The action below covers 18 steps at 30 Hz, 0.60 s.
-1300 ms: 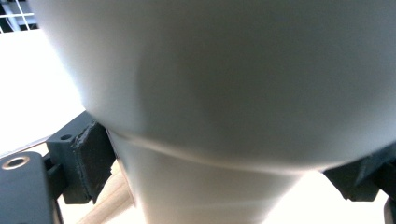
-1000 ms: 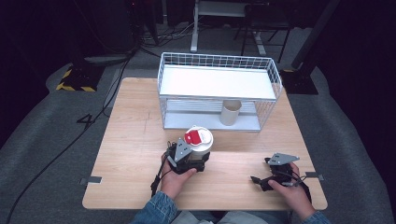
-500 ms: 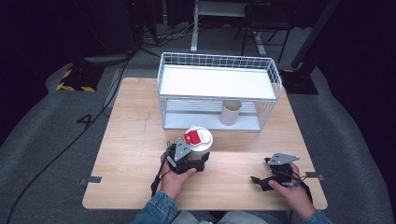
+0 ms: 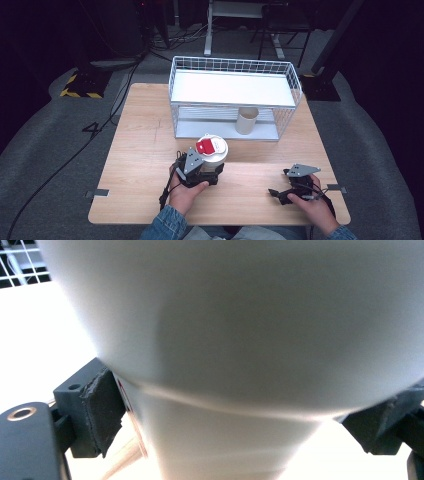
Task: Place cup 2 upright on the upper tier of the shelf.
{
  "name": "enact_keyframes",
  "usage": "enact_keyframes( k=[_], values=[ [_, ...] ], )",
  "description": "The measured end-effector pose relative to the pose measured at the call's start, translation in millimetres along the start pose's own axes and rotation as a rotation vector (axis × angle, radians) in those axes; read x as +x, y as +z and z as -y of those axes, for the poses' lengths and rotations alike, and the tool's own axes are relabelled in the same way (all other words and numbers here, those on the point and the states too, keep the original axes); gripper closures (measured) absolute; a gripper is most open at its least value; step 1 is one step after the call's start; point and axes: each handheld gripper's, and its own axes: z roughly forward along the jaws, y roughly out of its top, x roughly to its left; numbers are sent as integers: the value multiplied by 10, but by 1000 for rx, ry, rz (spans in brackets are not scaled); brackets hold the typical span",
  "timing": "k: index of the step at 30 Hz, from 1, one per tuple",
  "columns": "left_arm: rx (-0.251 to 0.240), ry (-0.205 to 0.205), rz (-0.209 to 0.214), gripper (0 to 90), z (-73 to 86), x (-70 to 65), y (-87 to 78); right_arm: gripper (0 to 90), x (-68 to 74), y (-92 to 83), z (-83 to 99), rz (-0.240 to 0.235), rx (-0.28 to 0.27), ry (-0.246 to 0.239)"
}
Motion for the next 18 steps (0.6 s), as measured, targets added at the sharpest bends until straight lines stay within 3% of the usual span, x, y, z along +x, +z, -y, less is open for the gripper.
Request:
enact_keyframes(
  k=[18],
  values=[
    [-23,3,58,115,-377,-37,-216,0,0,0,0,0,0,0]
  ],
)
